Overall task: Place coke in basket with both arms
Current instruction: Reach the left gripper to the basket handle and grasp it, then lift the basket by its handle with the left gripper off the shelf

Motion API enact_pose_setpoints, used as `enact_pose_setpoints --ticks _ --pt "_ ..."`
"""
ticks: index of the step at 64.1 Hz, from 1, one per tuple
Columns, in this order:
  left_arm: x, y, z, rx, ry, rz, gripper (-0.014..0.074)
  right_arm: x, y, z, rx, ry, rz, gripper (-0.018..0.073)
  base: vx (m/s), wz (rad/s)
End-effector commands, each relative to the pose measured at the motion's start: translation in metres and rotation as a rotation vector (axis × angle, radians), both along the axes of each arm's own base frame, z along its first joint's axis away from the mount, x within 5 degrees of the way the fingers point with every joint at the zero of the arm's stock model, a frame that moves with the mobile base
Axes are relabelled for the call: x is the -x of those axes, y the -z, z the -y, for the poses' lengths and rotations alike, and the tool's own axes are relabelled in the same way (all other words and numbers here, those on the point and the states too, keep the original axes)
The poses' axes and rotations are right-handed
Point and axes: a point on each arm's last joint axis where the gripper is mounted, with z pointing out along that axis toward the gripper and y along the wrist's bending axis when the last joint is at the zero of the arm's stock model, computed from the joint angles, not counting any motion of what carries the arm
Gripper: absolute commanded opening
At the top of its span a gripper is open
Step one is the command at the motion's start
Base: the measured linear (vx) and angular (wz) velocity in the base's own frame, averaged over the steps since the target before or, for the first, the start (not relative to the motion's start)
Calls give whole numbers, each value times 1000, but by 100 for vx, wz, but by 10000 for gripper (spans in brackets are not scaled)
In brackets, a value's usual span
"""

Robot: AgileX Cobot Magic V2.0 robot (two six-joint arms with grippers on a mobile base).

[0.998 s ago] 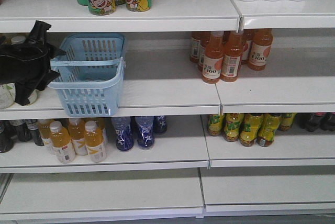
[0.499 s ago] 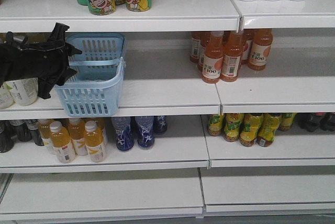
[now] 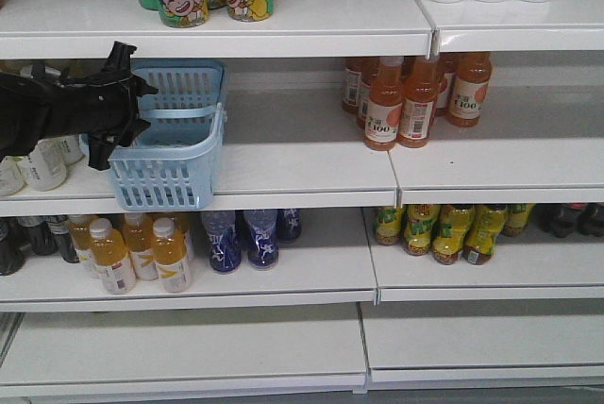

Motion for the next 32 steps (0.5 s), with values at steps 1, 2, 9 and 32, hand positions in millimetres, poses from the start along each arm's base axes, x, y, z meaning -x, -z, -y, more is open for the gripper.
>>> enact_pose_setpoints --ticks 1,2,9,32 --pt "-2 -33 -1 4 -31 100 328 0 -5 0 4 1 80 -10 0 0" --pt "-3 -32 -1 -1 -28 101 315 0 -5 0 4 1 80 -10 0 0" --pt "-3 -29 0 -71 18 113 169 0 -5 0 4 1 80 -10 0 0" --pt "1 -27 10 -287 274 170 -8 0 -5 0 4 1 80 -10 0 0"
